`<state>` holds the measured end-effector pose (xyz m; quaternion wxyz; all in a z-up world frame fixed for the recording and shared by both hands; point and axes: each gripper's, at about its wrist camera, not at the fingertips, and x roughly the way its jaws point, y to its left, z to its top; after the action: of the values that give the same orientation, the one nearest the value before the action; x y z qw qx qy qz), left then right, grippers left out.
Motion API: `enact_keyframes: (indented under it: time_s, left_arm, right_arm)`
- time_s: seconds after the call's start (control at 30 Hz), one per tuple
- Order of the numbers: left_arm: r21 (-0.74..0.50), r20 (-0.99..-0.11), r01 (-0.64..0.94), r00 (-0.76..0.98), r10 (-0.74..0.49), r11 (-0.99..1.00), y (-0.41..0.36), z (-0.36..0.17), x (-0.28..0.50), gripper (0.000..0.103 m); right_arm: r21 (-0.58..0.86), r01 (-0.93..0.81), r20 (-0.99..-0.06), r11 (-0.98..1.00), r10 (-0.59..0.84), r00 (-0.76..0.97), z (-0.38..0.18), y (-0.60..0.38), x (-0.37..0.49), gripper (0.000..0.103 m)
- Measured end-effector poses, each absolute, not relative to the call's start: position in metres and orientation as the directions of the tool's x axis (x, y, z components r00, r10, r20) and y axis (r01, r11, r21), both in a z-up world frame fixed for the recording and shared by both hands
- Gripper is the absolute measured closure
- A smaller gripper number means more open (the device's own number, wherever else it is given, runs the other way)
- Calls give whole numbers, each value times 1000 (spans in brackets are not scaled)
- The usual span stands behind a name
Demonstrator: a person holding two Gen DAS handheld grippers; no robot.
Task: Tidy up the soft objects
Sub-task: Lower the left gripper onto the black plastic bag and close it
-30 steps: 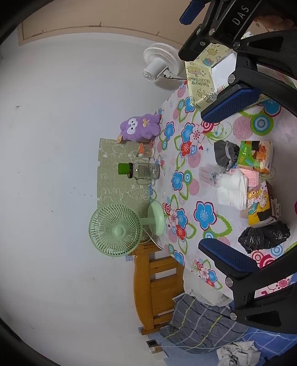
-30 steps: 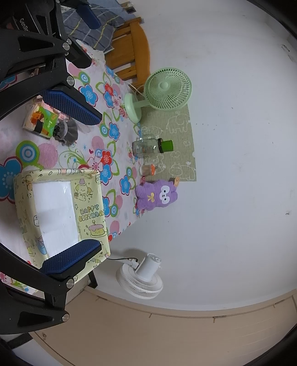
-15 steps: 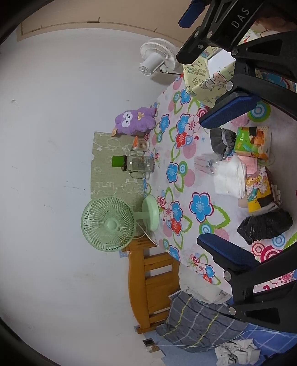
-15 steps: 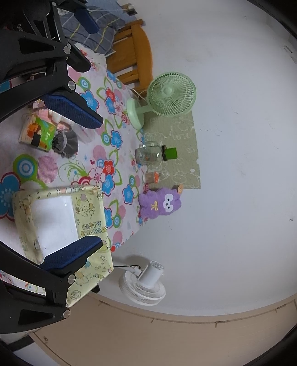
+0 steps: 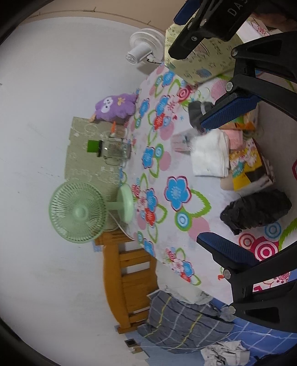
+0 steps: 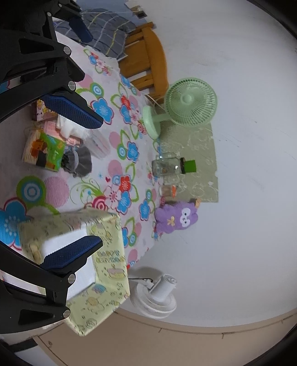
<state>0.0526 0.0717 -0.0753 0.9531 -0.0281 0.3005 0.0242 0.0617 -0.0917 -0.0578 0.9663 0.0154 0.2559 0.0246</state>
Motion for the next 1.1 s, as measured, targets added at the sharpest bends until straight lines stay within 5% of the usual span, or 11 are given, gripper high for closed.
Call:
enact_keyframes:
  time_s: [0.43,0.63,0.8,1.1]
  left_arm:
    - [-59,-670,-118,741,48,991,103,-121,70,15]
    - [-105,-709,-111,705,3,988,117,-135,78,26]
    - [-105,-728,-93,686,-13,990,121,-141,84,45]
    - [-111,-753,-116,658,-7,987,132,-156,90,60]
  right_arm:
    - [18,-111,-584,994,101,805,-95,-51,84,9]
    - [9,-143,-625,990,117,772,-110,-32,94,9]
    - [10,-156,-660,988,124,741,-122,-20,103,9]
    - [-2,-175,-687,985,126,715,-131,-6,115,9]
